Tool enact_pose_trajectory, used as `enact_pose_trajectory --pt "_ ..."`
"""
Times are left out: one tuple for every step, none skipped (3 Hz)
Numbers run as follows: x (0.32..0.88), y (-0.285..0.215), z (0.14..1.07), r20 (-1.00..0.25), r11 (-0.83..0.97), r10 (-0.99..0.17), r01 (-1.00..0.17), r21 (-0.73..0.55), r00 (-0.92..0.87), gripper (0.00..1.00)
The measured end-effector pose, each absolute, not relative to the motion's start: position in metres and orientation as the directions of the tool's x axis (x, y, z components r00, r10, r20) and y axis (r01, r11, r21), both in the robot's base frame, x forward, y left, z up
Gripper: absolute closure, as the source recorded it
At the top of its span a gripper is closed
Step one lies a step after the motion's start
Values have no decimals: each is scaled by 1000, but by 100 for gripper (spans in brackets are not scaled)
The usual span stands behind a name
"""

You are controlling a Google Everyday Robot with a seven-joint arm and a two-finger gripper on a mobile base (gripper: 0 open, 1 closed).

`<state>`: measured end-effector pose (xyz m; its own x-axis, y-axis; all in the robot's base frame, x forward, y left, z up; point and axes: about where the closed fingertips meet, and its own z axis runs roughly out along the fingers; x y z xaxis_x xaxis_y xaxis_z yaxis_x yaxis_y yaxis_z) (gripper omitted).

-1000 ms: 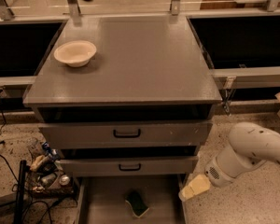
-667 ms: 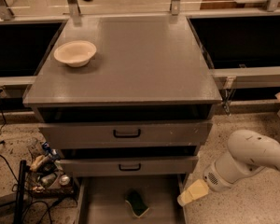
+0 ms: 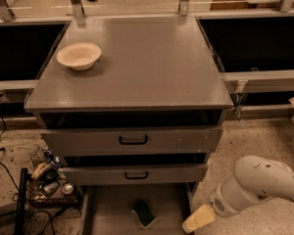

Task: Pick sponge from bottom drawer and place on counter

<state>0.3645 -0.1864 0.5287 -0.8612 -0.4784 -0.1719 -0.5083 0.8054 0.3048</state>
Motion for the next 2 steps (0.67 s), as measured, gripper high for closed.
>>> enact_pose_trajectory --pt "378 -168 509 -167 782 -475 -501 371 -864 0" --pt "395 -144 492 -157 744 -478 -493 451 -864 0"
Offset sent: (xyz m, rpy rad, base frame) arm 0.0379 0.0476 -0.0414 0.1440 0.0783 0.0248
